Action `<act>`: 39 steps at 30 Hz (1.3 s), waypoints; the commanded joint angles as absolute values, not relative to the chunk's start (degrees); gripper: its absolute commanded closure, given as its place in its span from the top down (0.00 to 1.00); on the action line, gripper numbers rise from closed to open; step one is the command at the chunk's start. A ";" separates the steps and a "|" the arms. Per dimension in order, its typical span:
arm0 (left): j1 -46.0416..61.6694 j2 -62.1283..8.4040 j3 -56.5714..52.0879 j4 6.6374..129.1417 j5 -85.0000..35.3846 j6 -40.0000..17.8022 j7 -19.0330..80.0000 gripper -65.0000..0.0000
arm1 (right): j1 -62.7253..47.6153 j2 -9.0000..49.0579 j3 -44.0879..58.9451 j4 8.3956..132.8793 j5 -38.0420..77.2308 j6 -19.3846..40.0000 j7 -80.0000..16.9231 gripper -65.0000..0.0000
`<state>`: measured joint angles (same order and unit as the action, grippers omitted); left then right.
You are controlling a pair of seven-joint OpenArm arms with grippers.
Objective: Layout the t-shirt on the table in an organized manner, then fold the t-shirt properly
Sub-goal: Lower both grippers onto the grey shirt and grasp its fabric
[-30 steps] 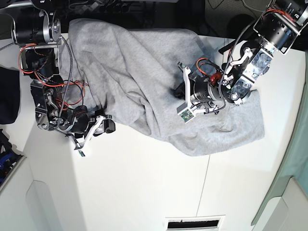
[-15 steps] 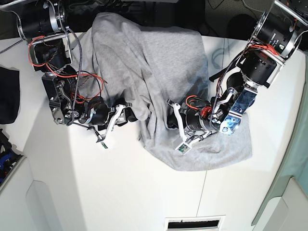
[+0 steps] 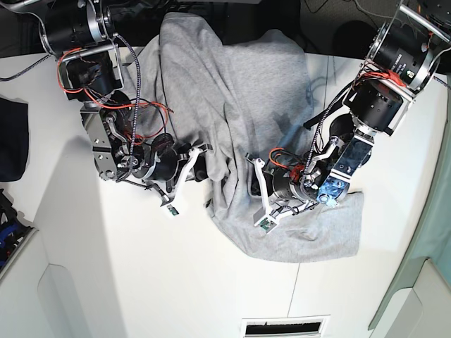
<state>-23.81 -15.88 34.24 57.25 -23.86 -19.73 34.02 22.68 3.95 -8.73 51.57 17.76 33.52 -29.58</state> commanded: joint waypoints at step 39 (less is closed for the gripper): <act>-24.58 -20.16 28.42 63.05 -28.14 -21.65 38.81 0.11 | -0.19 4.12 -6.61 90.19 23.38 32.91 -35.53 0.62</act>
